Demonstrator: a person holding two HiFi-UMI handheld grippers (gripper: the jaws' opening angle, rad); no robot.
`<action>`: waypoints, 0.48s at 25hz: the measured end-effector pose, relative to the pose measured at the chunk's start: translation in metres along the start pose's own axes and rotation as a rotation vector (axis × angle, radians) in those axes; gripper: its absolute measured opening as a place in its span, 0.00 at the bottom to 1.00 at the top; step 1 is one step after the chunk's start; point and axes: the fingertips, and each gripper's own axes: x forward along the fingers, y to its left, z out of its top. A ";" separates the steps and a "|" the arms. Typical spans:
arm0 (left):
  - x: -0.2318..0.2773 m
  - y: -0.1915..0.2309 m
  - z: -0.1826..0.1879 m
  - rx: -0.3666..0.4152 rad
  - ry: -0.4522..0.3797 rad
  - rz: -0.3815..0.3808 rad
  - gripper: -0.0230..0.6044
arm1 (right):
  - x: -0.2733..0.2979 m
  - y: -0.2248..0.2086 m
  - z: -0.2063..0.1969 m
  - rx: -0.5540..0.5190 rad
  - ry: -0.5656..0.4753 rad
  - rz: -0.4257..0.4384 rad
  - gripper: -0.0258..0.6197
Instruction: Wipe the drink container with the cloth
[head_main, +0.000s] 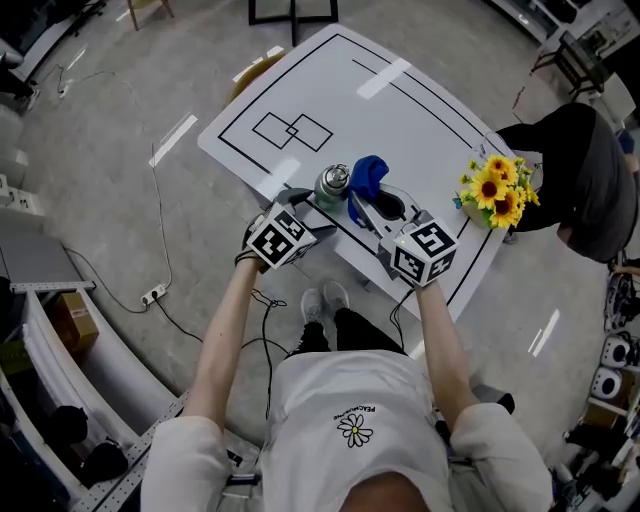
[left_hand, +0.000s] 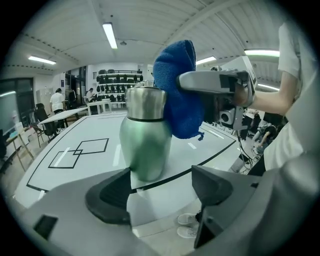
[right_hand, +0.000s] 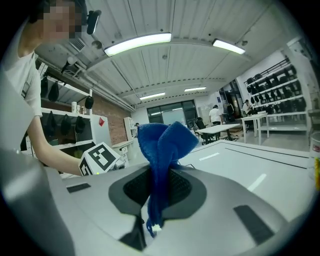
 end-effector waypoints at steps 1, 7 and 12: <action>-0.001 -0.001 -0.001 0.002 0.005 0.001 0.62 | 0.000 0.002 -0.001 0.004 0.000 0.001 0.11; -0.007 -0.016 -0.006 0.002 0.015 0.002 0.62 | 0.000 0.016 -0.006 0.012 0.006 0.021 0.11; -0.009 -0.025 -0.006 0.012 0.023 -0.008 0.62 | 0.002 0.023 -0.005 0.009 0.010 0.030 0.10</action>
